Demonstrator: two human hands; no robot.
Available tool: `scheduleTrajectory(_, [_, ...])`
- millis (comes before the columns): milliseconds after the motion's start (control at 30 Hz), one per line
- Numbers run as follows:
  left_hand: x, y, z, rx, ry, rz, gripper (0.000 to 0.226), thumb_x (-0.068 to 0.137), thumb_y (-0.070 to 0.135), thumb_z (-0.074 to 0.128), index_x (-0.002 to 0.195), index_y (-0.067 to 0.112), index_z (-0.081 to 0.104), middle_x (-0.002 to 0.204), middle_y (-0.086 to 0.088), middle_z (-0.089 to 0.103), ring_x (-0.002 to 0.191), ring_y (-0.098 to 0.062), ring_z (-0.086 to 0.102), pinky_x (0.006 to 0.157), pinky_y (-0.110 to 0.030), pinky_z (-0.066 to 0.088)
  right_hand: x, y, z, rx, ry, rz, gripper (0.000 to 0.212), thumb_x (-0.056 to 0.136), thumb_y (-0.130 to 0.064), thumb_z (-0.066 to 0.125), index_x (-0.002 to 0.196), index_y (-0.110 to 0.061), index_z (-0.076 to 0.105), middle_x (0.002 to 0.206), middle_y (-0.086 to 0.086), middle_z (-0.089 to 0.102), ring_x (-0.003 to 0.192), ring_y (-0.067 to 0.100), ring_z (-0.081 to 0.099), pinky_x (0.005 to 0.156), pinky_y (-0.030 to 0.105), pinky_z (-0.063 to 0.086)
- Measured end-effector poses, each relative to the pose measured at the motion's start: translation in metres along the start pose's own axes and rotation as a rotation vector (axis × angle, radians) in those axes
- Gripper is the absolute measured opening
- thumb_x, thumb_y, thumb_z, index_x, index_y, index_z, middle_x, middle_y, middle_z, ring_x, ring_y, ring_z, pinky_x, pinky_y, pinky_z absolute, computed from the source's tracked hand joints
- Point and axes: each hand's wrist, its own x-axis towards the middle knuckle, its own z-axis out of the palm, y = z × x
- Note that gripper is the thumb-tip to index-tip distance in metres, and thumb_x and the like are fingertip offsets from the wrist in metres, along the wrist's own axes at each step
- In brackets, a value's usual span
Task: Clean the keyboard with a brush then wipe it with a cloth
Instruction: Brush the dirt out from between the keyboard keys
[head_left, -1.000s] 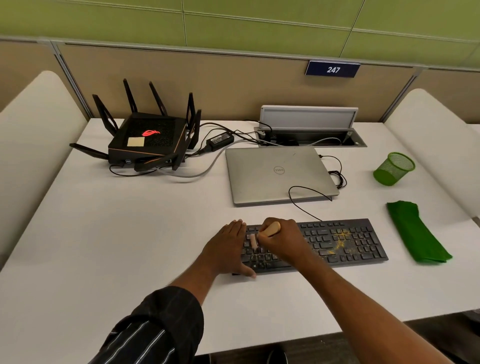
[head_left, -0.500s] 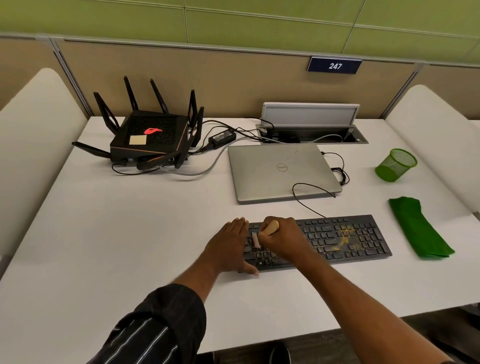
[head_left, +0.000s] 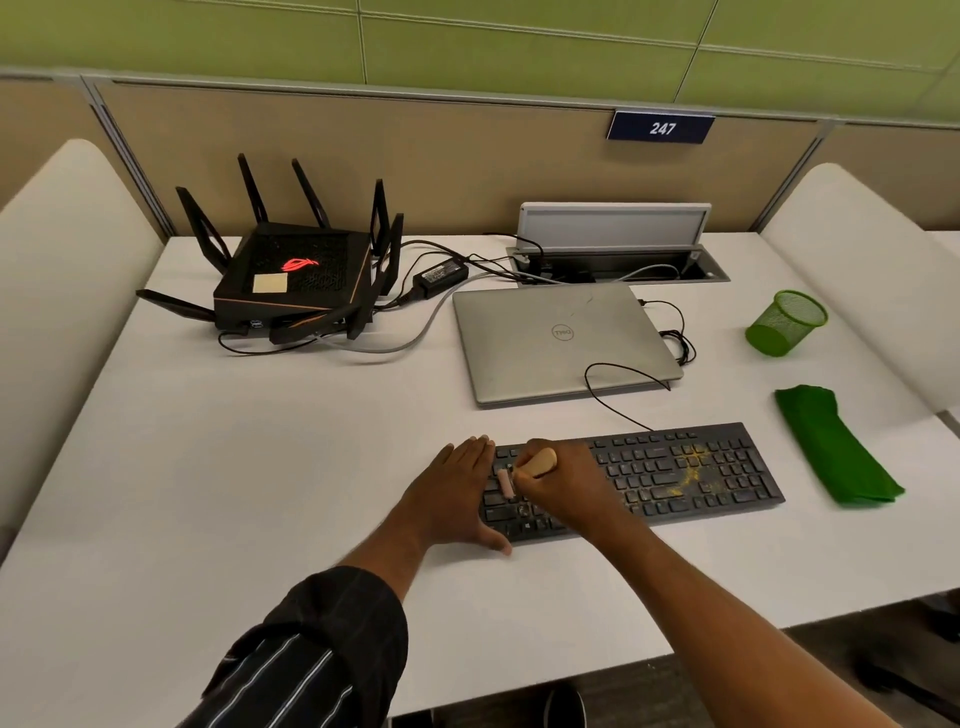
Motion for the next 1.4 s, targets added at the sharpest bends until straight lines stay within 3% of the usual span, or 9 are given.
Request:
scheduleTrajectory(100, [-0.002,-0.002,-0.002,-0.021,-0.004,0.006,0.141,0.067,0.083,0.069,0.161,0.007,-0.002,0.170,-0.010,0.000,0.157,-0.023,-0.001,0.124,-0.035,-0.001,-0.001,0.001,0.004,-0.044,-0.026,-0.002,0.010,0.084,-0.017,0.067,0.077,-0.011,0.071,0.069,0.002,0.070,0.062,0.019,0.065,0.058,0.036,0.053])
scheduleTrajectory(233, [-0.002,-0.004,0.000,-0.029,0.001,0.016,0.142,0.066,0.084,0.069,0.161,0.006,-0.001,0.170,-0.011,0.001,0.157,-0.023,0.001,0.125,-0.035,0.000,0.002,-0.003,0.004,-0.045,-0.086,0.034,0.007,0.081,-0.014,0.069,0.075,-0.011,0.069,0.067,0.004,0.068,0.057,0.018,0.061,0.054,0.031,0.051])
scheduleTrajectory(400, [-0.002,-0.005,0.001,-0.043,0.003,0.018,0.141,0.067,0.084,0.069,0.162,0.007,-0.002,0.170,-0.011,0.001,0.157,-0.023,0.000,0.124,-0.033,-0.001,0.004,-0.005,0.004,0.030,0.014,0.029,0.006,0.084,-0.016,0.068,0.079,-0.015,0.069,0.067,-0.002,0.068,0.056,0.005,0.058,0.051,0.016,0.046])
scheduleTrajectory(600, [-0.003,-0.006,0.001,-0.044,-0.006,0.019,0.142,0.066,0.084,0.069,0.161,0.007,-0.002,0.170,-0.011,0.000,0.157,-0.024,0.000,0.126,-0.035,0.002,0.005,-0.002,0.005,-0.068,-0.121,0.045,0.009,0.084,-0.018,0.069,0.075,-0.016,0.067,0.066,-0.002,0.065,0.054,0.005,0.055,0.051,0.018,0.045])
scheduleTrajectory(733, [-0.003,-0.007,0.000,-0.051,-0.010,0.020,0.142,0.066,0.083,0.070,0.161,0.007,-0.002,0.170,-0.010,0.000,0.157,-0.024,0.000,0.126,-0.035,0.003,0.006,-0.004,0.005,0.018,-0.024,0.023,0.006,0.085,-0.019,0.068,0.079,-0.020,0.068,0.068,-0.002,0.068,0.061,0.013,0.063,0.054,0.021,0.048])
scheduleTrajectory(833, [-0.004,-0.007,-0.001,-0.058,-0.016,0.016,0.143,0.066,0.082,0.071,0.161,0.008,-0.004,0.170,-0.011,-0.002,0.157,-0.024,-0.001,0.127,-0.036,0.003,0.003,-0.002,0.010,0.015,-0.055,-0.004,0.008,0.085,-0.018,0.067,0.078,-0.018,0.070,0.068,-0.002,0.069,0.061,0.014,0.063,0.052,0.020,0.046])
scheduleTrajectory(1000, [-0.004,-0.007,-0.003,-0.041,-0.031,0.020,0.144,0.065,0.083,0.071,0.161,0.006,-0.005,0.170,-0.011,-0.003,0.157,-0.025,-0.002,0.127,-0.036,0.003,0.004,-0.002,0.005,-0.028,-0.157,-0.022,0.008,0.083,-0.014,0.067,0.075,-0.014,0.069,0.067,0.001,0.068,0.053,0.004,0.054,0.050,0.019,0.043])
scheduleTrajectory(1233, [-0.006,-0.010,-0.002,-0.013,-0.004,0.024,0.145,0.063,0.085,0.070,0.161,0.005,-0.001,0.170,-0.013,0.000,0.157,-0.026,0.000,0.125,-0.036,-0.001,0.007,-0.004,0.002,0.052,-0.083,0.008,0.005,0.088,-0.022,0.069,0.089,-0.023,0.074,0.077,-0.010,0.072,0.069,0.003,0.065,0.059,0.010,0.048])
scheduleTrajectory(1400, [-0.008,-0.012,-0.003,0.024,-0.004,0.006,0.147,0.063,0.087,0.067,0.160,0.004,-0.006,0.170,-0.013,-0.003,0.157,-0.026,-0.004,0.124,-0.037,-0.004,0.004,-0.001,0.008,0.143,-0.037,0.052,0.008,0.085,-0.018,0.072,0.089,-0.021,0.078,0.079,-0.011,0.074,0.069,0.002,0.069,0.060,0.015,0.053])
